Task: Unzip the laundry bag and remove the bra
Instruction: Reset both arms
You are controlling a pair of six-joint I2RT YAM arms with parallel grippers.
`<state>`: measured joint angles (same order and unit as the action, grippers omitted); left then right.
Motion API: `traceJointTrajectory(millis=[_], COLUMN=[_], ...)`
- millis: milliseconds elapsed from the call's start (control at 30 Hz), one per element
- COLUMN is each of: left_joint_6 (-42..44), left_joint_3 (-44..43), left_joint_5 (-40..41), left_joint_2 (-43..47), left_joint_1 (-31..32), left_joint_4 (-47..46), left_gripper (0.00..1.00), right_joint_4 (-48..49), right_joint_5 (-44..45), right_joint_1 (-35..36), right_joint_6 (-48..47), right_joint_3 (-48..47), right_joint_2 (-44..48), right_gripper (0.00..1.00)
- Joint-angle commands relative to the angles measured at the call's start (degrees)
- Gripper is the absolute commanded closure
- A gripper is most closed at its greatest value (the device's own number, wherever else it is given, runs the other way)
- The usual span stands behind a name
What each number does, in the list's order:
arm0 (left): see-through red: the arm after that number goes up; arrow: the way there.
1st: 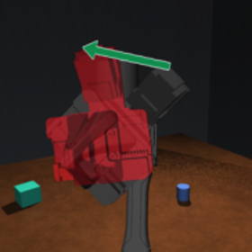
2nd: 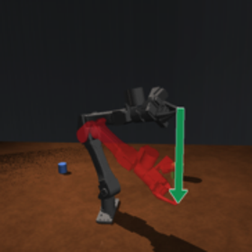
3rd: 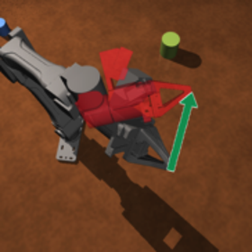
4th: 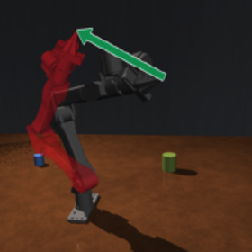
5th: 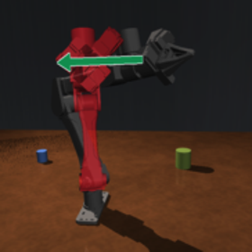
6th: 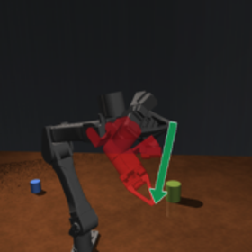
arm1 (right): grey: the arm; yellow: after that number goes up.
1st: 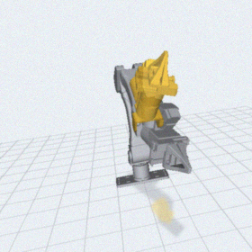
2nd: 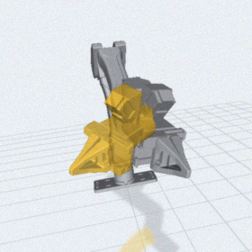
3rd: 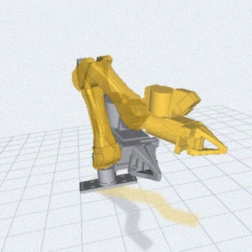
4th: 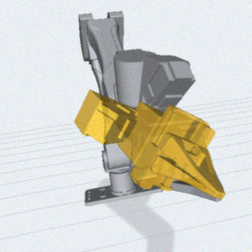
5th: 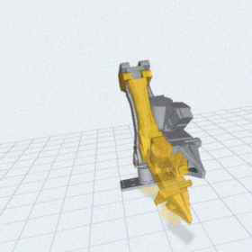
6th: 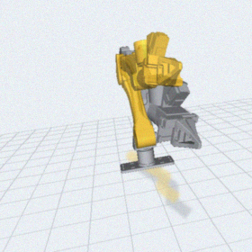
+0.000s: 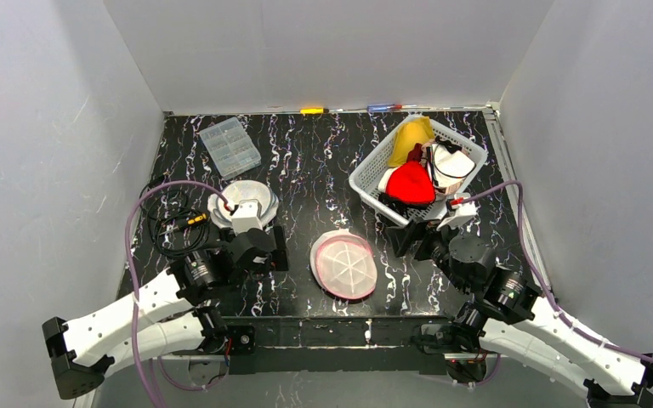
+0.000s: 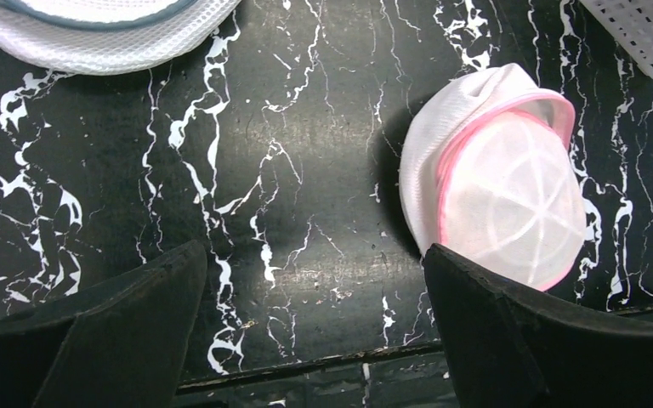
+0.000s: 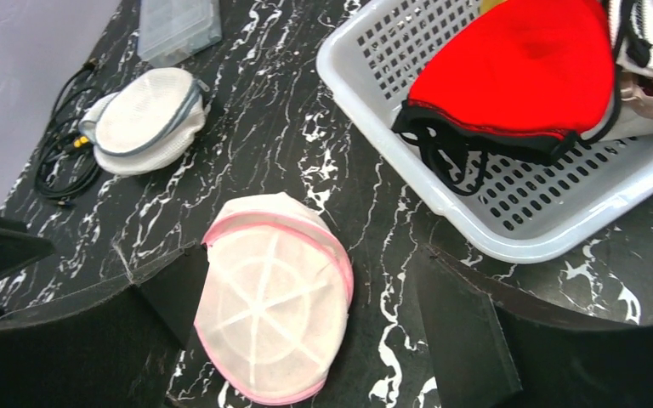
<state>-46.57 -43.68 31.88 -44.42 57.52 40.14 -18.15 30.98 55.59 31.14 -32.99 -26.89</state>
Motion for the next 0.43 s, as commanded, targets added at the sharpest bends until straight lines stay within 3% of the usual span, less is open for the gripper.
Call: traceJointTrajectory(millis=[0, 400], left_joint_6=[-2.07, -5.52], left_joint_3=[1.05, 2.5], left_joint_5=[3.19, 7.46], left_joint_2=[1.88, 6.41], left_joint_1=[0.15, 0.14], left_joint_4=[3.37, 8.45], left_gripper=[0.01, 0.02], right_joint_4=[0.98, -6.56], right_joint_5=[4.53, 16.11], right_joint_1=[0.04, 0.1], right_joint_6=[-1.16, -0.73], right_joint_3=[0.3, -5.22], right_joint_2=[-0.37, -4.34], right_gripper=[0.01, 0.01])
